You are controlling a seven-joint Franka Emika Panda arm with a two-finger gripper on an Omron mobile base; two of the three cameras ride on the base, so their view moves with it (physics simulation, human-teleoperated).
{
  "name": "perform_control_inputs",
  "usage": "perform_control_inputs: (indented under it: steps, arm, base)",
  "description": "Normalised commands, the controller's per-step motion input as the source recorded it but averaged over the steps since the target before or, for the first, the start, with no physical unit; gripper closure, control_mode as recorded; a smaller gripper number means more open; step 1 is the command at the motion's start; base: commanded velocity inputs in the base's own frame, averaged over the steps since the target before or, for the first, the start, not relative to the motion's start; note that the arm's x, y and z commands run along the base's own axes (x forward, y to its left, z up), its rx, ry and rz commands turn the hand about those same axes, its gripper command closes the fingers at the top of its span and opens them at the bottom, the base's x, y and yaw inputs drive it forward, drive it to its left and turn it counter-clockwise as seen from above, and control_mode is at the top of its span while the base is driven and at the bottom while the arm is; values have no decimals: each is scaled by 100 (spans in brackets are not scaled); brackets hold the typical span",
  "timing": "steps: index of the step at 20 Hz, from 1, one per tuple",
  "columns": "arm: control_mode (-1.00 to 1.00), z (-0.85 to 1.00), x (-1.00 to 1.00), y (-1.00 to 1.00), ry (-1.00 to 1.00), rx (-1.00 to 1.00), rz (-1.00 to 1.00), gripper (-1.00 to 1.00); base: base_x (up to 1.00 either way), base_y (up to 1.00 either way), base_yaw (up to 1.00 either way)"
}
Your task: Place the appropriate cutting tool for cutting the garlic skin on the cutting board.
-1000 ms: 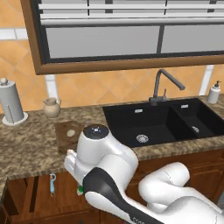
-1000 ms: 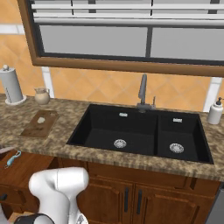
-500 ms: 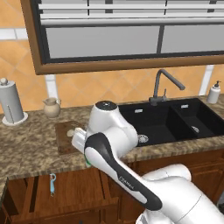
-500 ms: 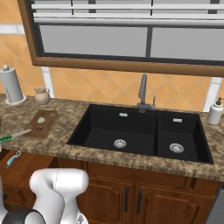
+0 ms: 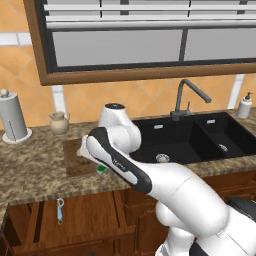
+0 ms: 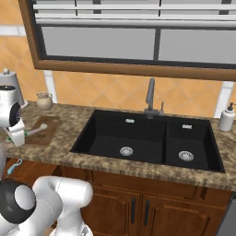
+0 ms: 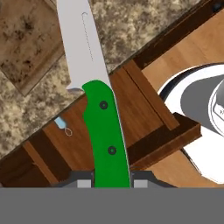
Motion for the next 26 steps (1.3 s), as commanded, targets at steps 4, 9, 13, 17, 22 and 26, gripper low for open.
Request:
perform_control_inputs:
  steps: [4,9,13,17,22,26]
  arm:
    - [-100,-44,75,35,15,-14,10,100]
    - [-100,-29,70,18,7,-12,9,100]
    - [-100,-33,35,9,0,-11,6,100]
    - [-100,-39,19,0,0,-7,2,100]
    - [-100,-34,9,0,0,-2,0,100]
    - [-100,-24,16,0,0,0,0,100]
  base:
    - [0,0,0]
    - [0,0,0]
    - [0,0,0]
    - [0,0,0]
    - [0,0,0]
    - [0,0,0]
